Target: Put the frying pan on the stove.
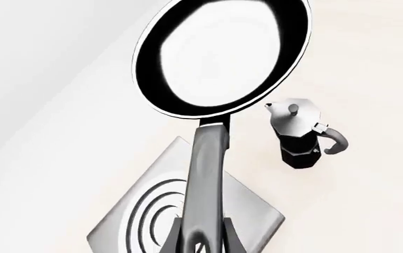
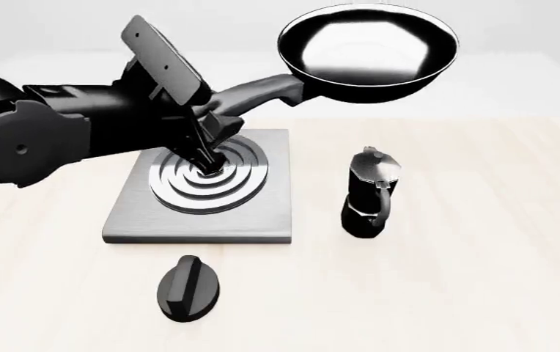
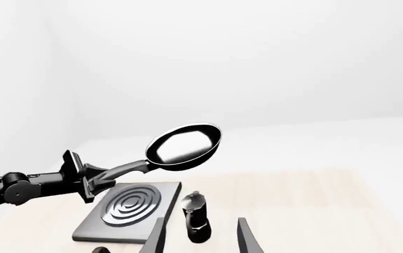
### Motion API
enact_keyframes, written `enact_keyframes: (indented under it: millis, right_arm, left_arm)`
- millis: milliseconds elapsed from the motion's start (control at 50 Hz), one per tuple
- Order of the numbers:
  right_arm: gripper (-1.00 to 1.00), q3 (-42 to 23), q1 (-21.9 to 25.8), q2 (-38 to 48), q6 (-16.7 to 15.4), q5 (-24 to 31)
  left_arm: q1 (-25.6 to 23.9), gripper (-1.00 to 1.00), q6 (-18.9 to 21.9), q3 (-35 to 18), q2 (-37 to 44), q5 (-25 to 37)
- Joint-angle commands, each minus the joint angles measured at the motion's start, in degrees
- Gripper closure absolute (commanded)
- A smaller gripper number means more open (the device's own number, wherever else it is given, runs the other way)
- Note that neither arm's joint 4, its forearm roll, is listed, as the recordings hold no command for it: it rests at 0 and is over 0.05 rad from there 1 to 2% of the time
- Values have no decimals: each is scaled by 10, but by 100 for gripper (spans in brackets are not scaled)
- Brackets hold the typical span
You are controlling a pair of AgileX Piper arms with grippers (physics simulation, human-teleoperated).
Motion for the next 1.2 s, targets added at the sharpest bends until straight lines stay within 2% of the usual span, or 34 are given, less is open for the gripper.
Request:
enact_keyframes:
  millis: [20,460,980,1200]
  right_arm:
    - [-100,-1,2,0,-5,0]
    - [-100,-1,3,0,-9,0]
    - [-100,-1,4,0,-11,0]
    - [-100,-1,3,0,-11,0]
  left_arm:
    - [29,100,-2,32,-44,-16]
    - [76,100,-12,111,-146,7]
    - [124,100,-35,197,-193,-19]
    - [150,100,-41,222,-245,3]
